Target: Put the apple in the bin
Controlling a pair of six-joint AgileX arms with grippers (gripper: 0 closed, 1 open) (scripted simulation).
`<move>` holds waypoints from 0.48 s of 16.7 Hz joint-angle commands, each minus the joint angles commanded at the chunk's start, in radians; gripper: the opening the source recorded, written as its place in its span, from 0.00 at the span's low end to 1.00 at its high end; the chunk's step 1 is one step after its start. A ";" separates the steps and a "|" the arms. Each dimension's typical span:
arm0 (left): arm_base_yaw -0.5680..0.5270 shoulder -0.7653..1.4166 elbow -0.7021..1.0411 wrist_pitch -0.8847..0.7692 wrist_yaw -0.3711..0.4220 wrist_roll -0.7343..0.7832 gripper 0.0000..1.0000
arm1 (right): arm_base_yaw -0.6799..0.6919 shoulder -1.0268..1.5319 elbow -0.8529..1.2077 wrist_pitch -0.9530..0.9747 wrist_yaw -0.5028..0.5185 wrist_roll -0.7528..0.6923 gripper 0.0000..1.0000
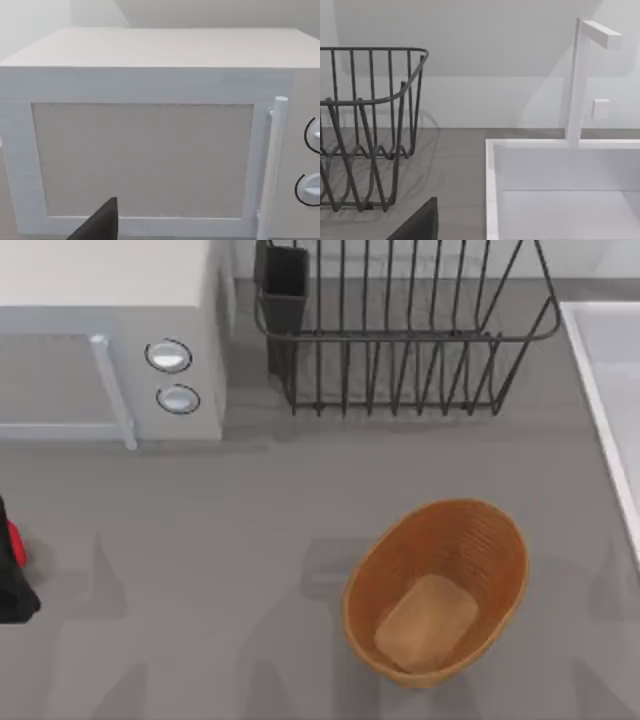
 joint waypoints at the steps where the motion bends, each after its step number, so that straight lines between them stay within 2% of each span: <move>1: 0.000 0.000 0.000 0.000 0.000 0.000 1.00 | 0.000 0.000 0.000 0.000 0.000 0.000 1.00; 4: 0.004 0.032 0.030 -0.024 -0.001 0.029 1.00 | 0.000 0.000 0.000 0.000 0.000 0.000 1.00; 8: 0.019 0.222 0.192 -0.151 -0.002 0.182 1.00 | 0.000 0.000 0.000 0.000 0.000 0.000 1.00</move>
